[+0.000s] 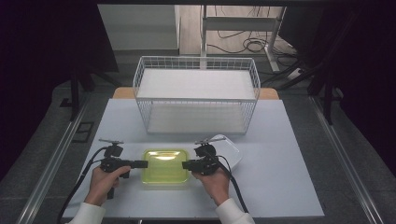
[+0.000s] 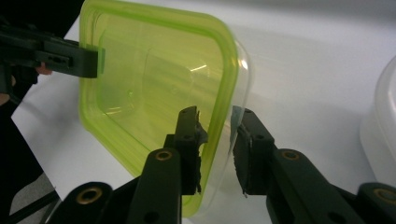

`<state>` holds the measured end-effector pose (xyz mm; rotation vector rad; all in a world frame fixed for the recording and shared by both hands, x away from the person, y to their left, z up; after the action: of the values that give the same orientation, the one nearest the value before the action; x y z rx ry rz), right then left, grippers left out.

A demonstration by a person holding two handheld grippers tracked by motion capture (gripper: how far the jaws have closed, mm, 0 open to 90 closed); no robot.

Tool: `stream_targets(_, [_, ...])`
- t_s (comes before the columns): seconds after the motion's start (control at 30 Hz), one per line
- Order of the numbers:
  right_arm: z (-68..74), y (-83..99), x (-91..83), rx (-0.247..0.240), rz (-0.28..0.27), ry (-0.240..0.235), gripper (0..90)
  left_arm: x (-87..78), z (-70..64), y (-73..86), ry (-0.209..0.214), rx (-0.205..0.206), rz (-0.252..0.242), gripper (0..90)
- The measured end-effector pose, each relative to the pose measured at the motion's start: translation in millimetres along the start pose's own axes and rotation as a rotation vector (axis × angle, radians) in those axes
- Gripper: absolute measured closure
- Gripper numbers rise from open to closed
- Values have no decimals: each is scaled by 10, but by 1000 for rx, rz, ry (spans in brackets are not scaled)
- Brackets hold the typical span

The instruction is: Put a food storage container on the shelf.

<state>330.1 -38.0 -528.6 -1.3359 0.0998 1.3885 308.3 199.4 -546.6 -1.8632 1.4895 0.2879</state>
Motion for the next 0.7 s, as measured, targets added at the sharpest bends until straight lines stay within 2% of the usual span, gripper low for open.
stream_targets(0.13, [-7, -8, -55, 7, -17, -18, 748, -39, -58, -2, 32, 21, -20, 787])
stream_targets(0.23, [4, -13, -102, -10, -33, -25, 755, -64, -110, -6, 20, 43, -38, 789])
stream_targets(0.43, [-7, -31, -228, -32, -82, -54, 757, -150, -304, -23, 16, 130, -82, 786])
stream_targets(0.7, [-1, -48, -439, -107, -132, -54, 754, -220, -559, -29, 0, 233, -134, 785])
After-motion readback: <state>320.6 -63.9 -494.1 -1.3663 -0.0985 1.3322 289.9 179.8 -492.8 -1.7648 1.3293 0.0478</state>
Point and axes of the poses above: each handheld gripper's, and its own axes: x roughly forward along the jaws, y roughly out of its underside, z roughly to its left, the point moved 6 cm from there along x, roughly forward along the jaws, and after that the axes turned 6 degrees about -x, right-handed, at the moved point
